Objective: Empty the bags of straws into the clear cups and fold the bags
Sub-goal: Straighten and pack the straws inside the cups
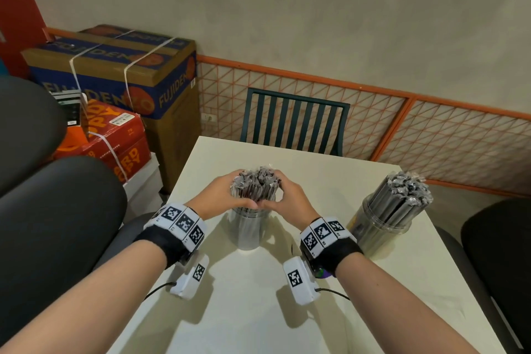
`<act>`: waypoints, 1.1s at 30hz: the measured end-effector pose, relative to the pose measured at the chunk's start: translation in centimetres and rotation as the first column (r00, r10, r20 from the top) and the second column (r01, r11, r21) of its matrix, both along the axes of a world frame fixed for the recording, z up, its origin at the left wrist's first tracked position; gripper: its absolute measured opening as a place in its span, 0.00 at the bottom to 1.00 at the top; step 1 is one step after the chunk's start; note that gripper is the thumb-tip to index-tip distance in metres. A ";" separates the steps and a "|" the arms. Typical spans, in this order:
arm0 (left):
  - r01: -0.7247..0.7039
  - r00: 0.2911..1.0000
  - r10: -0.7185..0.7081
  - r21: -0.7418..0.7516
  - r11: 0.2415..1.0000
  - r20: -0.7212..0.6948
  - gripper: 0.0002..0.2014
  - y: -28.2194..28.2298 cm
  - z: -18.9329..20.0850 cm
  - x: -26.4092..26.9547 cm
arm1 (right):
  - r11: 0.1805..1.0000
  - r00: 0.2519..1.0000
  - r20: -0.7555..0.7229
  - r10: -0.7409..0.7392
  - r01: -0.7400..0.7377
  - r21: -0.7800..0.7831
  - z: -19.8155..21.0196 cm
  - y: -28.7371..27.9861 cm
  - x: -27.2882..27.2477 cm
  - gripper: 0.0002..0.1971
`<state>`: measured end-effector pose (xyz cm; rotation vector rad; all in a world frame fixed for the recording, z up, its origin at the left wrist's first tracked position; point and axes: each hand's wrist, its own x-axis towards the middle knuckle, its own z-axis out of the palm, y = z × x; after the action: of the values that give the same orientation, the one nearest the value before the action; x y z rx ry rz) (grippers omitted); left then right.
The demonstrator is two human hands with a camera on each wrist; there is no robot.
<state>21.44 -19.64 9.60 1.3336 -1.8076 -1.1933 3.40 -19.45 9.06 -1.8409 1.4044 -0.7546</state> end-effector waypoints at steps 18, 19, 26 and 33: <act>-0.109 0.987 0.112 -0.030 0.994 0.114 0.41 0.5 -0.8 0.6 | 0.994 0.999 0.044 -0.001 -0.004 0.107 -0.5 -0.2 -0.9 0.44; -0.108 0.987 0.110 -0.025 0.994 0.118 0.41 0.6 -0.7 0.7 | 0.994 0.999 0.043 0.002 -0.007 0.109 -0.5 -0.2 -0.8 0.44; -0.107 0.968 0.106 -0.010 0.994 0.225 0.44 1.4 -0.7 1.0 | 0.991 0.999 0.042 -0.005 -0.001 0.136 0.1 0.8 -1.3 0.45; -0.107 0.980 0.108 -0.014 0.994 0.169 0.44 2.1 0.1 0.3 | 0.993 1.000 0.019 0.014 -0.016 0.120 1.0 1.4 -1.0 0.45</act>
<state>21.71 -17.52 9.74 1.5497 -1.8270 -1.0453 2.41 -18.04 10.06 -1.7460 1.3927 -0.6628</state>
